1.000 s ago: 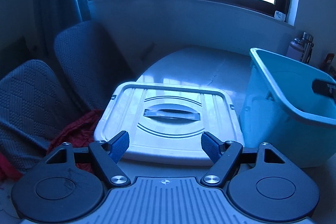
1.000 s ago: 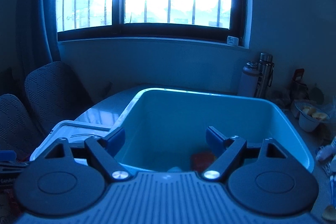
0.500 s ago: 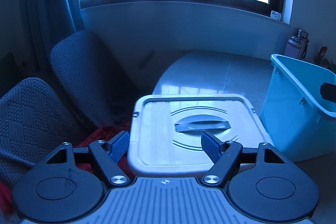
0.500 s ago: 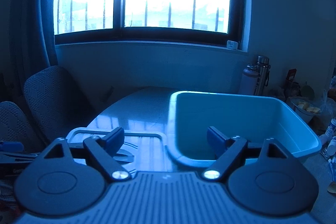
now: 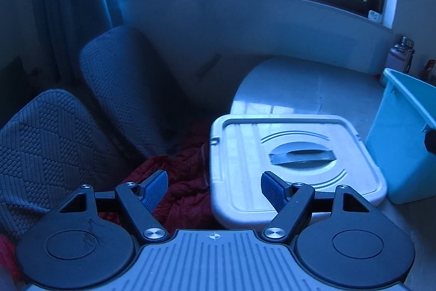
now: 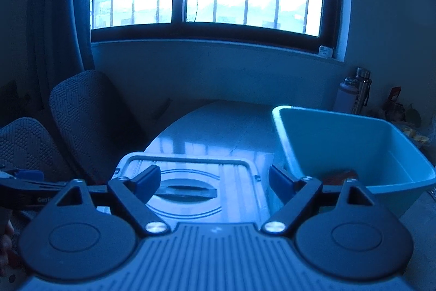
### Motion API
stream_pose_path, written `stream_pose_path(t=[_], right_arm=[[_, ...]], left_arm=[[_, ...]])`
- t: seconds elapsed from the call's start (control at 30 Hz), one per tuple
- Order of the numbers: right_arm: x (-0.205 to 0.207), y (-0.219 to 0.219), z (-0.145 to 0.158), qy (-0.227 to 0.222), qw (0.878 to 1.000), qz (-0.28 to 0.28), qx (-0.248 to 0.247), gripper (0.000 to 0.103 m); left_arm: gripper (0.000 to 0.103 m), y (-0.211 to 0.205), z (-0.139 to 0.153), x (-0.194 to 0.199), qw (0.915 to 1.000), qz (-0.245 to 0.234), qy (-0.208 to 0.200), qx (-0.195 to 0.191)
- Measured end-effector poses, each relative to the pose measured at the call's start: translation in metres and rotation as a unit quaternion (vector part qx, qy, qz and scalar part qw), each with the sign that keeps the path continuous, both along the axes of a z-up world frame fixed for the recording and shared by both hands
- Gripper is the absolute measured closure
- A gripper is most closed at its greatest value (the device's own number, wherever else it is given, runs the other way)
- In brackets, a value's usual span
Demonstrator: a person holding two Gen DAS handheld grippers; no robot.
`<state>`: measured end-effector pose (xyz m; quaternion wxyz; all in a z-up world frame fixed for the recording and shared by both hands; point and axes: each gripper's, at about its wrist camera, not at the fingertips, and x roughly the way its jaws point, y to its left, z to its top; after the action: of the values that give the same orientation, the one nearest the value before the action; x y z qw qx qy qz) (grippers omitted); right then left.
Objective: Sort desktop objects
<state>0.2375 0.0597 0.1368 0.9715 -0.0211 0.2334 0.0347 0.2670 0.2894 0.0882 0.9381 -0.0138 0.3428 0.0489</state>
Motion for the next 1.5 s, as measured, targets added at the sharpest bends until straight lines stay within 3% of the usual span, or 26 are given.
stream_pose_path(t=[0.67,1.5], right_arm=[[0.023,0.0,-0.042,0.082,0.996,-0.031,0.016,0.016],[0.045,-0.004,-0.057,0.116,0.993,-0.028,0.026,0.016]], left_arm=[[0.025,0.016,-0.037,0.043,0.9964,0.005,0.084,-0.008],[0.025,0.009,-0.064,0.093,0.9871,0.007,0.158,-0.028]])
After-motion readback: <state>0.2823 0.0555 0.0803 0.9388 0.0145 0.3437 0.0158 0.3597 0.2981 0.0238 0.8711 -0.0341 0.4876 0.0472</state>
